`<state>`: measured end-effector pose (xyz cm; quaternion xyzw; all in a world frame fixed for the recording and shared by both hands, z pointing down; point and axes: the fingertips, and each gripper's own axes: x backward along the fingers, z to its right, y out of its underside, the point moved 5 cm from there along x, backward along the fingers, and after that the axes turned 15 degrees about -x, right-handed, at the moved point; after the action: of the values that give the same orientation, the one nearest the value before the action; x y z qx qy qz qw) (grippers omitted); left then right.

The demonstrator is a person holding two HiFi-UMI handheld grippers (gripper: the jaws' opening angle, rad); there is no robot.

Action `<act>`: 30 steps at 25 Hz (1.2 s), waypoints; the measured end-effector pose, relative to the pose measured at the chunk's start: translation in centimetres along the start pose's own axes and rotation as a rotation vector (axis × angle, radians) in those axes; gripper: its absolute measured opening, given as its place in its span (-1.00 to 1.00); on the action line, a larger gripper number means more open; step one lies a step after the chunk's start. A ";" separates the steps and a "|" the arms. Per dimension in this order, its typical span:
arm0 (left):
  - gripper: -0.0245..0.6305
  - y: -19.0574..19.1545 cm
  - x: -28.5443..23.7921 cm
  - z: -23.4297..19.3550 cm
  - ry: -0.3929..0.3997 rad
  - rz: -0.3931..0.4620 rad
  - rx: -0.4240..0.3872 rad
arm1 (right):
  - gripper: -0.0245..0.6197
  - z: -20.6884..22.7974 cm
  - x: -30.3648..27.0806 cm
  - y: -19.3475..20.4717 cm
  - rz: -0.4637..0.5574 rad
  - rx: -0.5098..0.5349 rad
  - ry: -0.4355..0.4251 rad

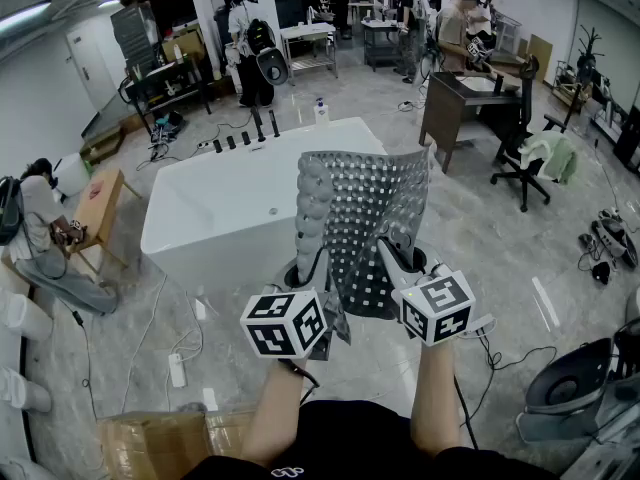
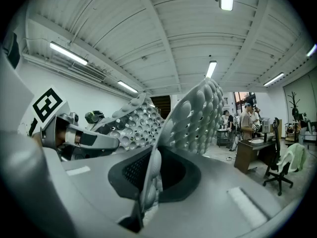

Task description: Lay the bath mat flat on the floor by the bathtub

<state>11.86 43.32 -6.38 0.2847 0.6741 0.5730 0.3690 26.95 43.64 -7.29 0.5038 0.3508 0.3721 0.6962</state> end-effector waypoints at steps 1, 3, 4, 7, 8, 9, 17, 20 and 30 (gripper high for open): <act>-0.85 -0.2 -0.3 0.2 -0.002 0.003 -0.010 | -0.87 0.3 0.0 -0.2 0.005 0.001 0.000; -0.85 -0.4 -0.7 0.5 -0.006 0.011 -0.026 | -0.87 0.6 0.0 -0.5 0.013 0.001 0.000; -0.85 -0.4 -0.7 0.6 -0.008 0.015 -0.030 | -0.87 0.7 0.0 -0.6 0.014 0.000 0.000; -0.85 -0.1 -0.3 0.6 -0.022 0.022 -0.032 | -0.87 0.5 -0.1 -0.6 0.014 -0.006 -0.003; -0.85 0.0 -0.1 0.7 -0.029 0.022 -0.029 | -0.87 0.4 0.0 -0.5 0.012 -0.008 -0.008; -0.85 0.2 0.1 0.7 -0.038 0.022 -0.025 | -0.87 0.4 0.0 -0.5 0.010 -0.009 -0.013; -0.85 0.0 1.3 0.2 -0.094 0.020 -0.010 | -0.87 -0.6 -0.5 -0.8 -0.004 -0.004 -0.061; -0.85 0.0 1.8 0.0 -0.105 0.022 -0.008 | -0.86 -1.0 -0.6 -0.9 -0.001 -0.008 -0.076; -0.85 -0.6 2.3 -0.6 -0.145 0.035 -0.020 | -0.87 -1.5 -1.3 -1.5 0.017 0.006 -0.120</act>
<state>10.09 44.67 -7.32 0.3335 0.6346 0.5642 0.4095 25.26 42.84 -8.91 0.5303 0.3053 0.3462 0.7112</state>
